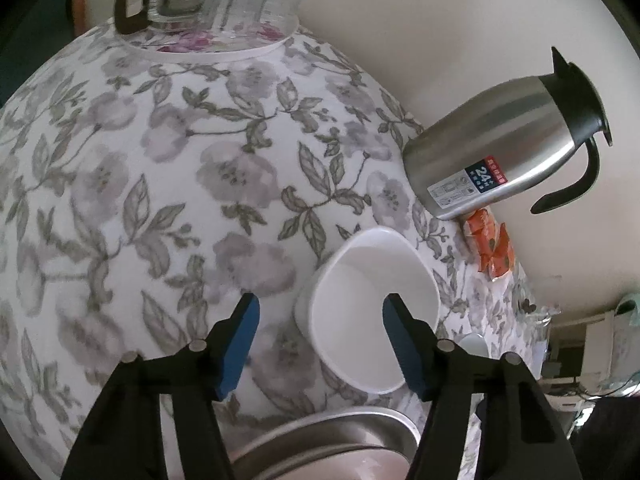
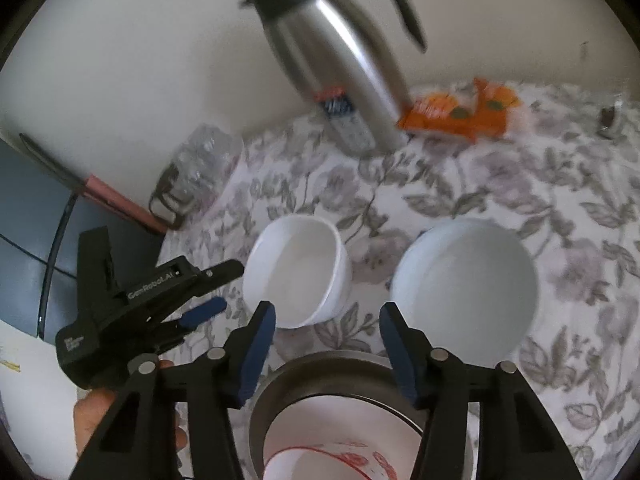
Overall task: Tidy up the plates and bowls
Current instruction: 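Reach both grippers to the white MAX bowl rim and grasp it, then lift the white MAX bowl with both grippers and carry it over the basin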
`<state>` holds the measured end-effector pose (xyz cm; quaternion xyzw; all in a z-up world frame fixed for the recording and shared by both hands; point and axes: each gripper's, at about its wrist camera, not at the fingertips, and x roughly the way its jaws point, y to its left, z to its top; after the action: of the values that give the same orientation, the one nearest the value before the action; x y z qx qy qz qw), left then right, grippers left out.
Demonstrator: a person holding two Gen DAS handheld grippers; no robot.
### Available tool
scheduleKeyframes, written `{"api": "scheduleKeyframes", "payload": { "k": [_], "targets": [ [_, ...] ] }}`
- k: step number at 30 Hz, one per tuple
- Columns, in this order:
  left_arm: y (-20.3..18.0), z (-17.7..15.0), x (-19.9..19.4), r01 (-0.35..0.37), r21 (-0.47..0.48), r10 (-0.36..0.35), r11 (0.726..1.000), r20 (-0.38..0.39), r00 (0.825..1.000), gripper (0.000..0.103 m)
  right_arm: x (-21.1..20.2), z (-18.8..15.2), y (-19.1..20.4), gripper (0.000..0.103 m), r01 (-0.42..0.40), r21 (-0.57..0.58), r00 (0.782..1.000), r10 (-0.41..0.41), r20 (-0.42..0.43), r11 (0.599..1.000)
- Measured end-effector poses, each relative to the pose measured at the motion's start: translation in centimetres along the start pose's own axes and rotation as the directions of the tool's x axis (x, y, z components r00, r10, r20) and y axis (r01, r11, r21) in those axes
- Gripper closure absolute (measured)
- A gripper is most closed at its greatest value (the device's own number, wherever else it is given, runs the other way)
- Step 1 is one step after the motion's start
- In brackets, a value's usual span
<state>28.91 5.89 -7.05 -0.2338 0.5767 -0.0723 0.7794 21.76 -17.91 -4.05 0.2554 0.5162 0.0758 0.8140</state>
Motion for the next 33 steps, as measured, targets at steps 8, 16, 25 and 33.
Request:
{"api": "scheduleKeyframes", "payload": {
  "k": [8, 16, 25, 33],
  "targets": [
    [1.2, 0.9, 1.9, 0.016, -0.014, -0.017, 1.0, -0.038, 0.999, 0.051, 5.1, 2.1, 0.0, 0.063, 0.014, 0.004, 0.989, -0.013, -0.148, 1.0],
    [0.6, 1.2, 2.9, 0.046, 0.021, -0.046, 0.999, -0.029, 0.999, 0.063, 7.8, 2.9, 0.0, 0.071, 0.086, -0.026, 0.978, -0.089, -0.19, 0.996],
    [-0.2, 1.1, 4.2, 0.042, 0.069, -0.041, 0.997, -0.03, 0.999, 0.079, 9.8, 3.2, 0.4, 0.084, 0.107, -0.052, 0.97, -0.116, -0.215, 0.993],
    [-0.8, 0.9, 4.1, -0.017, 0.125, 0.019, 0.992, -0.011, 1.0, 0.084, 9.7, 3.2, 1.2, 0.085, 0.132, -0.111, 0.97, -0.152, -0.191, 0.985]
  ]
}}
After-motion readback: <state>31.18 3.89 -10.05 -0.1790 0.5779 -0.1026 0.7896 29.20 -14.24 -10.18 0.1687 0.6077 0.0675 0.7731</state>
